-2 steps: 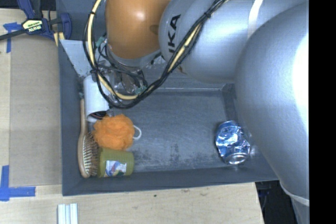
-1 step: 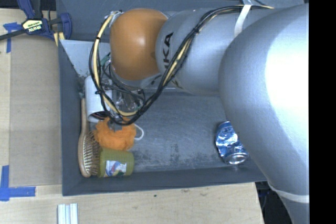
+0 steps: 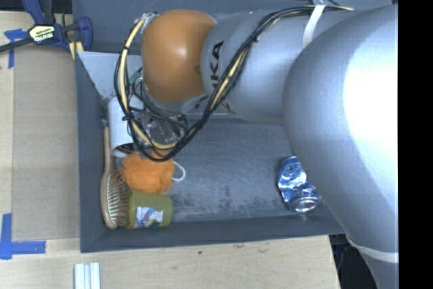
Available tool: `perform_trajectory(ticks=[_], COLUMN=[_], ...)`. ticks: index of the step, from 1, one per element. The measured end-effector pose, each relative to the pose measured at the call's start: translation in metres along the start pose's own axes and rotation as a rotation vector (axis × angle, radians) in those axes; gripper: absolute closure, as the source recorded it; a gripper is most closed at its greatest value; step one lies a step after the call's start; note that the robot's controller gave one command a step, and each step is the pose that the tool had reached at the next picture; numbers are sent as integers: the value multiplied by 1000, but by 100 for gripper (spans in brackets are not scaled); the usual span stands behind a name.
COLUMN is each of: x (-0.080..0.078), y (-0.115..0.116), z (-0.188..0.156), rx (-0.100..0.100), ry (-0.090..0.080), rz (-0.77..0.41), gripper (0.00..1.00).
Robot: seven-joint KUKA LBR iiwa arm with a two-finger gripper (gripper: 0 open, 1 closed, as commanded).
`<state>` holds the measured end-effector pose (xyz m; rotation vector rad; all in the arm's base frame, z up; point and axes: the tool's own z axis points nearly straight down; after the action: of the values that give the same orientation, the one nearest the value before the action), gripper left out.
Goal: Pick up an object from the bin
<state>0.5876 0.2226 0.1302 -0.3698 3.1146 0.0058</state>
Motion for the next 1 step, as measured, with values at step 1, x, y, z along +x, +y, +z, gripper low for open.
perform_trajectory(ticks=[1], x=[-4], y=[5], z=[1], rx=[-2], ry=[-4], rz=[86], gripper=[100])
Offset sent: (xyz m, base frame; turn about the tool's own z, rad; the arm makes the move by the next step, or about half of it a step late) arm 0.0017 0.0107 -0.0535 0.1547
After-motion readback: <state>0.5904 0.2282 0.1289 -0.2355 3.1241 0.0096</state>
